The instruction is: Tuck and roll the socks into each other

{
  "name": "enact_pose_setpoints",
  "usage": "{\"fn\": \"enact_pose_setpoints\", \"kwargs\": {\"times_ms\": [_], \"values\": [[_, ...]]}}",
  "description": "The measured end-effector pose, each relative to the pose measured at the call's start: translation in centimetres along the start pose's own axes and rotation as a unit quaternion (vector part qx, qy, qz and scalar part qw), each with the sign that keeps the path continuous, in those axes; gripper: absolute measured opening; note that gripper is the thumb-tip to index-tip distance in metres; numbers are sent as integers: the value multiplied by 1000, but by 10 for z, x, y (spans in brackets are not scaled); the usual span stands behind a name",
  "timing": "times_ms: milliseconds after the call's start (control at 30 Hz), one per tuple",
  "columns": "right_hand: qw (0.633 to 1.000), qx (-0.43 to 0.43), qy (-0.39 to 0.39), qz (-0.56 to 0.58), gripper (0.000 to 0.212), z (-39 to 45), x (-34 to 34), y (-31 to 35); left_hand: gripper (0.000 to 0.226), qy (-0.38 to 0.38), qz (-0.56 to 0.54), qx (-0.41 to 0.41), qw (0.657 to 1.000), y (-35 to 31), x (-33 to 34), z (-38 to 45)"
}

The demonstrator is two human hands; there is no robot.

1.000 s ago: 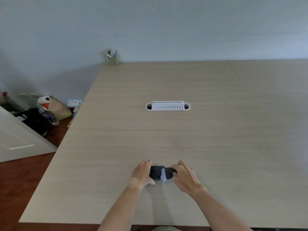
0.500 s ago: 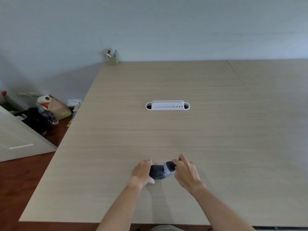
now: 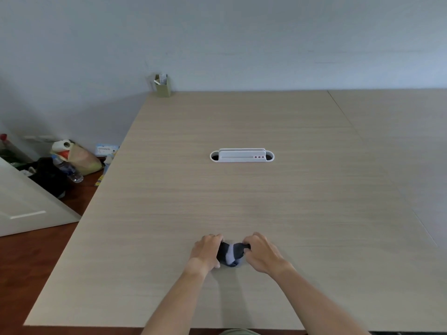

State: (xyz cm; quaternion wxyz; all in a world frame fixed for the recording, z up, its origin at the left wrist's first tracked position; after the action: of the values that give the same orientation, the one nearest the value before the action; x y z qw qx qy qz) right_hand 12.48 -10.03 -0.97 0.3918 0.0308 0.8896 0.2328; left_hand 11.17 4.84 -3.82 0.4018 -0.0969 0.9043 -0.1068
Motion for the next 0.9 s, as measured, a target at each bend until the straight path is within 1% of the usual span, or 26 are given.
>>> {"fn": "enact_pose_setpoints", "kwargs": {"times_ms": [67, 133, 200, 267, 300, 367, 433, 467, 500, 567, 633, 700, 800, 833, 900], "values": [[998, 44, -6, -42, 15, -1, -3, -4, 60, 0, 5, -1, 1000, -2, 1, 1], [995, 78, -34, -55, 17, -3, -11, -7, 58, -5, 5, -4, 1000, 0, 2, 0], [997, 60, -43, -10, 18, -2, -13, -3, 58, -9, 5, -3, 1000, 0, 3, 0], [999, 12, -5, 34, 16, 4, -4, 6, 58, -10, 1, 3, 1000, 0, 3, 0], [999, -2, 20, 32, 15, 7, 1, 9, 58, -8, 0, 7, 1000, -1, 2, 0], [999, 12, 39, -20, 17, 8, 4, 7, 59, -5, 3, 12, 1000, -2, 1, 0], [995, 55, 20, -75, 19, 6, -3, -1, 59, -8, 10, 12, 1000, -2, 0, 0], [994, 71, 5, -83, 18, 4, -8, -4, 59, -9, 13, 12, 1000, -2, 0, 0], [994, 77, -8, -75, 17, 3, -12, -6, 59, -10, 16, 12, 1000, -2, 0, 0], [998, 56, -12, -17, 17, 5, -12, -4, 60, -9, 19, 16, 1000, -4, 0, 0], [999, 23, 21, 31, 14, 10, 0, 2, 57, -12, 18, 19, 1000, -5, -1, 0], [998, 23, 54, 9, 15, 11, 10, 2, 58, -11, 13, 22, 1000, -6, -2, 0], [993, 72, 56, -72, 19, 6, 1, -9, 61, -11, 15, 24, 1000, -5, -3, -2], [993, 77, 46, -73, 17, 5, -5, -13, 61, -11, 16, 25, 999, -5, -4, -3], [998, 59, 30, -21, 11, 6, -12, -17, 58, -17, 20, 31, 999, -7, -4, -4]]}}
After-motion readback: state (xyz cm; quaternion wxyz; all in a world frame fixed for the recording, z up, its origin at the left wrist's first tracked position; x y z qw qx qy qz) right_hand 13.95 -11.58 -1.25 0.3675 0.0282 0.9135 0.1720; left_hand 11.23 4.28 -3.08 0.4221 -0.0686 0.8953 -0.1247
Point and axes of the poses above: each hand's wrist, its own z-axis towards the middle knuckle, its own x-axis out of the palm, y = z × x, the point moved 9 cm from there along z, towards the middle knuckle, and after that the axes turned 15 degrees about y, right-handed, at the moved point
